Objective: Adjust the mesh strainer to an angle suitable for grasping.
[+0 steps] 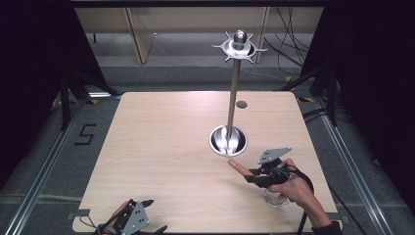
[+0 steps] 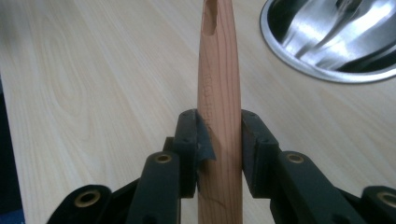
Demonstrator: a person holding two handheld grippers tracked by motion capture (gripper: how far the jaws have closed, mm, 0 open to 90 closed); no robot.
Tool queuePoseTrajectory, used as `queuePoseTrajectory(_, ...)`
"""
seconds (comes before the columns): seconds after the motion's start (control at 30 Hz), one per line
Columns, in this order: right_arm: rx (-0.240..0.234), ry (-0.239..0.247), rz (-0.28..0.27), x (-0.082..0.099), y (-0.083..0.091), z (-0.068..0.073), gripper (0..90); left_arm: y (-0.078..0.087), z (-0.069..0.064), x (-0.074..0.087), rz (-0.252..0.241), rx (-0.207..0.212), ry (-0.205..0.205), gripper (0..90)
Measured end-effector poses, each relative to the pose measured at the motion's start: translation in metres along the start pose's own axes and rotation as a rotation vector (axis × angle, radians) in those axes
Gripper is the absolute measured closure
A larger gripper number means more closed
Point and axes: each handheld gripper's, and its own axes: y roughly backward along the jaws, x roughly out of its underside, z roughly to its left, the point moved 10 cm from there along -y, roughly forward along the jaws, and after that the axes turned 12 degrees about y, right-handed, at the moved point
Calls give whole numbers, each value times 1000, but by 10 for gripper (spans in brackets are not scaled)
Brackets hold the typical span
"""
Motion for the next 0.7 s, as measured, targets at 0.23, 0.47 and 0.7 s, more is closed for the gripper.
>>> queuePoseTrajectory(0.23,38,-12,-99,-16,18,-8,714,1,-1,-1,-7,0,-1,157)
queuePoseTrajectory(0.47,63,-19,-148,-26,31,-15,714,0,-1,-1,-7,3,3,157)
queuePoseTrajectory(0.7,83,-14,-190,-41,41,-21,714,0,-1,-1,-9,7,11,157)
